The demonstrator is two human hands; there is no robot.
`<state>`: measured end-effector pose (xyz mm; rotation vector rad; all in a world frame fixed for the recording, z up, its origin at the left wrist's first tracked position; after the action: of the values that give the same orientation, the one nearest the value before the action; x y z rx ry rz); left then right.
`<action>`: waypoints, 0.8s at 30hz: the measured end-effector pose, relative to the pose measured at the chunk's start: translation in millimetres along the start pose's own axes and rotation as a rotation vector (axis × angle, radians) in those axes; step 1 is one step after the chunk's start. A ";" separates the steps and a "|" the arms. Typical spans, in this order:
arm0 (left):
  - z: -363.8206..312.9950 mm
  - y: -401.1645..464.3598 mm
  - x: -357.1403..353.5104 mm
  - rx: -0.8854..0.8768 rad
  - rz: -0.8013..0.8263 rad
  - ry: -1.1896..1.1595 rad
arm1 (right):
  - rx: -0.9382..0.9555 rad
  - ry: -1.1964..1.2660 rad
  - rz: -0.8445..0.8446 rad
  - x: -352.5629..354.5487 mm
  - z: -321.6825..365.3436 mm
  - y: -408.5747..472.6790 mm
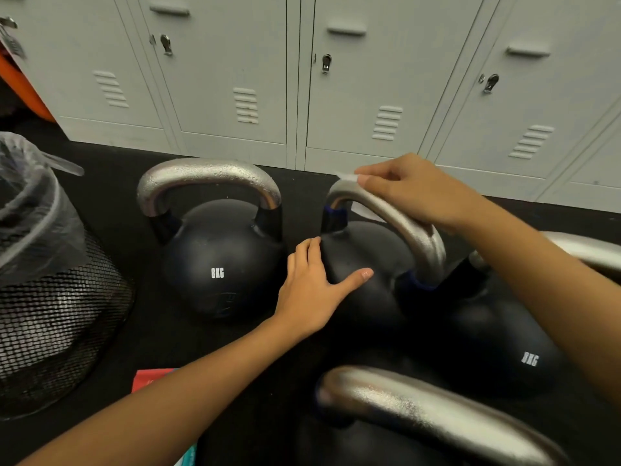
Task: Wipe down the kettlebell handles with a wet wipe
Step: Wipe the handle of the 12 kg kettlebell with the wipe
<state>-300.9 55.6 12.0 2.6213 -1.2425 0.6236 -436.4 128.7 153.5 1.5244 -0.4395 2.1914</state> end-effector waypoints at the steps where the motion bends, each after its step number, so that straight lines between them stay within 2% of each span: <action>1: -0.1 0.1 0.4 0.001 -0.001 0.000 | -0.049 0.055 0.011 0.1 -2.1 -2.1; 3: 0.2 0.0 0.5 0.003 0.000 -0.003 | -0.165 0.134 0.064 0.9 -2.0 1.0; 5: -0.4 -0.5 0.4 0.006 0.007 -0.007 | -0.220 0.092 0.094 -0.2 3.8 9.0; 9: -0.4 0.1 0.6 0.017 0.006 -0.004 | -0.061 -0.135 0.014 -9.1 19.2 18.1; 13: 0.2 -1.1 -0.6 0.012 0.002 -0.005 | 0.101 -0.230 -0.107 -17.6 16.6 -2.2; 18: 3.2 -4.1 -2.6 -0.032 0.004 0.005 | 0.129 -0.247 -0.273 -34.9 -14.1 -57.0; 24: -2.8 -7.2 -4.2 -0.038 0.028 0.090 | 0.170 -0.259 -0.346 -55.4 -37.7 -96.2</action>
<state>-298.5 64.0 12.8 2.5204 -1.2536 0.7072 -400.2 220.1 89.8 1.8300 -0.0566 1.8113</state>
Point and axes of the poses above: each hand's wrist, its own y-axis towards the middle knuckle, its own x-axis out of the back of the hand, z = x × y, the point moved 1 cm from there along y, towards the middle knuckle, and after that the axes turned 15 degrees about -y, right-handed, at the moved point
